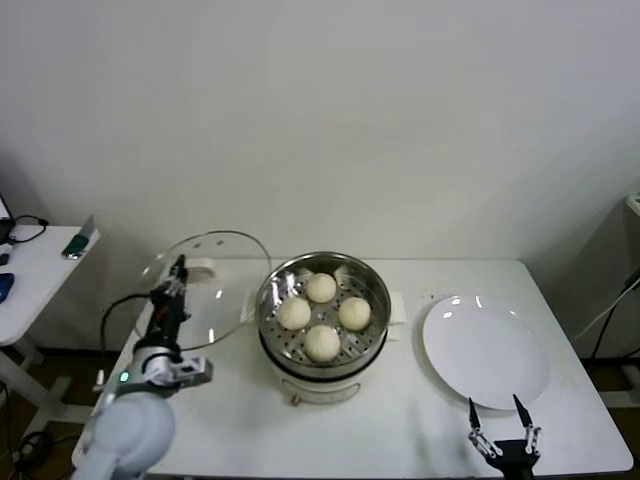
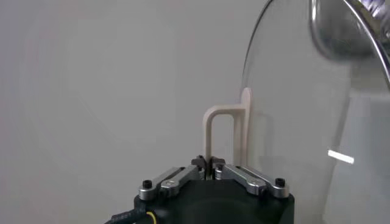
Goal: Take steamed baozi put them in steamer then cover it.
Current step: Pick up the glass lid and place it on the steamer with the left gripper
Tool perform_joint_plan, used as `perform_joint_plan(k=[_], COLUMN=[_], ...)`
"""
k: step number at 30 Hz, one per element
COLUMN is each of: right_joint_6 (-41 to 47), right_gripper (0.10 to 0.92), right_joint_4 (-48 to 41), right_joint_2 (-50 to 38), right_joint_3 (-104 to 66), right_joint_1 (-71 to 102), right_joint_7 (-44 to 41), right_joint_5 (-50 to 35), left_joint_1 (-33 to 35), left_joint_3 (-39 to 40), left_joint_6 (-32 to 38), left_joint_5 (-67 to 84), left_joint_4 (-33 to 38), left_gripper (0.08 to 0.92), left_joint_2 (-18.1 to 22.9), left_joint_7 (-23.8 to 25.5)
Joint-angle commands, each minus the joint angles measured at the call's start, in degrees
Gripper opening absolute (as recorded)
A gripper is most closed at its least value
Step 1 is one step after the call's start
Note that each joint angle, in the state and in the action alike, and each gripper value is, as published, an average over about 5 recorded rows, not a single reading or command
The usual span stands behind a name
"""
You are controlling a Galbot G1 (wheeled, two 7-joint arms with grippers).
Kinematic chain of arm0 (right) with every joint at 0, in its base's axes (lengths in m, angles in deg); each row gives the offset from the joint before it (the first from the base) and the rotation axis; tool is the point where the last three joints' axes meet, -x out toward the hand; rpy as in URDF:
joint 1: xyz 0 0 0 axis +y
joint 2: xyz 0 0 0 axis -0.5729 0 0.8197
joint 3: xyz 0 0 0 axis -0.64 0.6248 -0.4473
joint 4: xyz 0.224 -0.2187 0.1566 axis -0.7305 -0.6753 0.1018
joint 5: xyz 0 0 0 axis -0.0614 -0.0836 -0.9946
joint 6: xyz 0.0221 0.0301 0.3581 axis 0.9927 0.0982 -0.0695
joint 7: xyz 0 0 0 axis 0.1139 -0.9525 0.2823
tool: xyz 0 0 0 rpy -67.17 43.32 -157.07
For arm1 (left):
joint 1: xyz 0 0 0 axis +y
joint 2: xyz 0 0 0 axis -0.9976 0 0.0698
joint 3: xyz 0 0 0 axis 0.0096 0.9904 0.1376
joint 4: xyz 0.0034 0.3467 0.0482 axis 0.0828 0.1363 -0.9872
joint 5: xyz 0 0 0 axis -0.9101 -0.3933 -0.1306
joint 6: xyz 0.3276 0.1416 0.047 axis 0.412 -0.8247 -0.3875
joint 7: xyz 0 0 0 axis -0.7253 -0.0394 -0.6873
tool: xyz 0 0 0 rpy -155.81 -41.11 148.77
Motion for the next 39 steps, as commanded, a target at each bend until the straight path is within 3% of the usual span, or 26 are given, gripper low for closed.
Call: perform_joint_plan(k=[1, 12, 17, 39], right_joint_6=[0.00, 1.28, 1.45, 0.09], right_gripper=[0.823, 0.823, 0.823, 0.823], right_joint_4=[-0.25, -0.94, -0.36, -0.61], right_joint_2=[0.37, 0.80, 0.81, 0.72], right_joint_3=[0.46, 0.23, -0.41, -1.21], right_joint_1=[-0.57, -1.14, -0.58, -0.06], right_joint_7=[0.14, 0.12, 0.10, 0.68], right_joint_5=[0.73, 1.32, 1.36, 0.96], left_joint_1=[-5.33, -9.17, -9.03, -10.18], left_joint_3=[14.78, 24.49, 27.02, 27.83], left_joint_6=[-8.18, -7.94, -7.11, -6.31], left_joint_5=[-12.08, -25.04, -29.42, -30.70], left_joint_4=[3.00, -4.48, -8.28, -15.62], left_gripper=[0.139, 0.139, 0.139, 0.139], left_joint_2=[9.06, 21.58, 25.44, 26.04], left_joint_7=[6.09, 6.75, 6.52, 4.53])
